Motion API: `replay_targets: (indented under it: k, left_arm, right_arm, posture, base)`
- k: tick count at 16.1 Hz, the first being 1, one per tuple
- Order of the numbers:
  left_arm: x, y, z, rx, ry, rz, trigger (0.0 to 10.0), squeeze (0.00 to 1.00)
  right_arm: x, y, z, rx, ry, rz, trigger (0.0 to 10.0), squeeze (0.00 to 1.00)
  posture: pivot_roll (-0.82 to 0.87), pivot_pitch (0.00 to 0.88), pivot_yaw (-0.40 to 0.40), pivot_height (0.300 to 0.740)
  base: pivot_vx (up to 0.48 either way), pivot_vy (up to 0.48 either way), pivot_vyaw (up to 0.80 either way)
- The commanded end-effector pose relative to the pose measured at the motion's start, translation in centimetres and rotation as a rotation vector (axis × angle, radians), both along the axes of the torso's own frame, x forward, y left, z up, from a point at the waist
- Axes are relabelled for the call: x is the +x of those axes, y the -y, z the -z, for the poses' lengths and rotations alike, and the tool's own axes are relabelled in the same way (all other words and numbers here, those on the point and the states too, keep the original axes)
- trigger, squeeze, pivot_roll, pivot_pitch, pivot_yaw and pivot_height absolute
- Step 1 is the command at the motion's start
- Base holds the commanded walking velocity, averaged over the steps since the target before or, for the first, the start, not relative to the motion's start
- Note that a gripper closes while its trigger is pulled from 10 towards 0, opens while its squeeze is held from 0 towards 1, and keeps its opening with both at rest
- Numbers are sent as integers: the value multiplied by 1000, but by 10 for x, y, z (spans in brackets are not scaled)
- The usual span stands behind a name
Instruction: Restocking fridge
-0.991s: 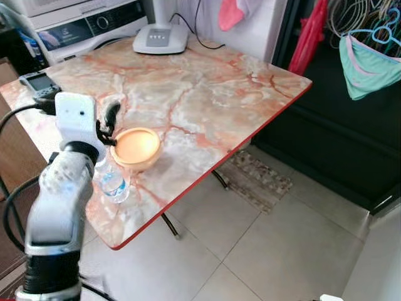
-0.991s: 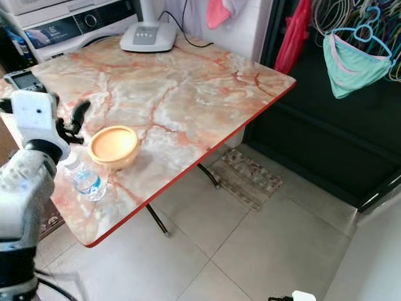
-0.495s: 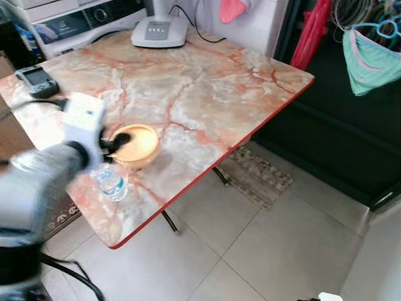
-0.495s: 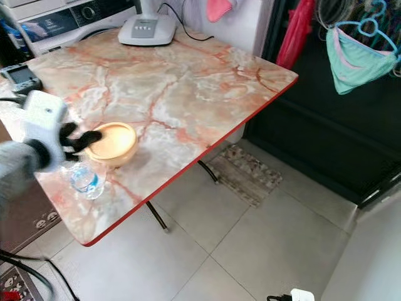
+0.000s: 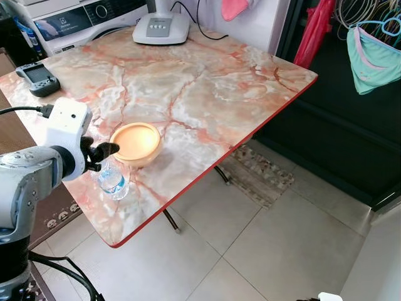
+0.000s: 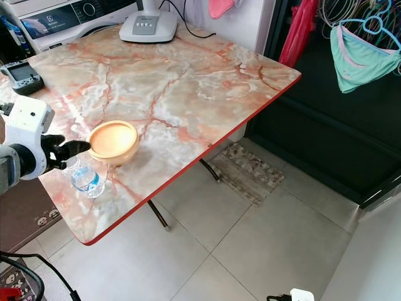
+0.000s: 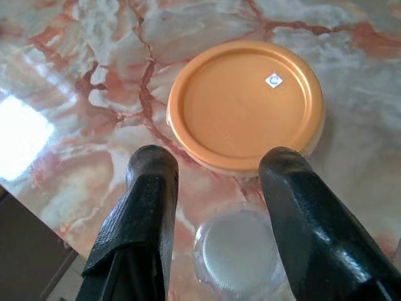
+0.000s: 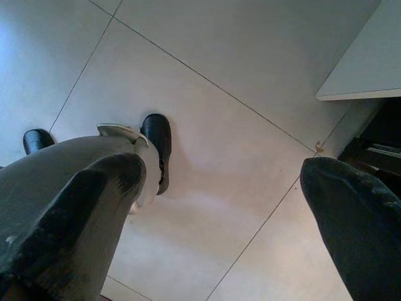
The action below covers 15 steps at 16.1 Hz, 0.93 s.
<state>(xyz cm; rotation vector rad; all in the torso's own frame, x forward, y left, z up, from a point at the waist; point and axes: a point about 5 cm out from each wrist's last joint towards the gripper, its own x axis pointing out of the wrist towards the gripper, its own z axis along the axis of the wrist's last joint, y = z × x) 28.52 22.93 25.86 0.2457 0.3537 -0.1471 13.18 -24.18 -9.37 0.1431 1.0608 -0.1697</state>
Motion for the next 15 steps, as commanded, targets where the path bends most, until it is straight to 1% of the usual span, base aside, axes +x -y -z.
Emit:
replay_targets:
  k: [1,2,3,4,6,10,13,15]
  left_arm:
    - [-6,-1,-1,0,-6,7,10000,0]
    - [-6,1,-2,-6,-5,14,10000,0]
    - [-6,0,-4,17,-3,14,10000,0]
    - [-7,1,-4,18,-7,22,10000,0]
    - [-9,5,-5,12,-17,42,10000,0]
    - [-12,5,-5,5,-40,54,10000,0]
    - [-15,3,-5,30,-44,37,10000,0]
    - [-16,0,-3,26,-50,28,10000,0]
  right_arm:
    - [-8,1,2,-1,-26,3,10000,0]
    - [-8,1,2,-1,-27,2,10000,0]
    - [-8,1,2,-3,-28,0,10000,0]
    - [-8,1,2,-3,-29,0,10000,0]
    - [-8,1,2,-3,-29,0,10000,0]
    - [-7,0,3,-3,-34,-10,10000,0]
    - [-7,-1,3,-3,-37,-13,10000,0]
    - [-7,-1,3,-3,-37,-19,10000,0]
  posture:
    - [149,158,-19,740]
    - [150,158,-19,740]
    - [149,157,-19,740]
    - [150,155,-18,740]
    - [151,154,-17,740]
    - [155,158,-13,740]
    - [166,155,-18,740]
    - [170,154,-20,740]
  base:
    - [0,0,0]
    - [0,0,0]
    - [0,0,0]
    - [0,0,0]
    - [0,0,0]
    - [0,0,0]
    - [0,0,0]
    - [0,0,0]
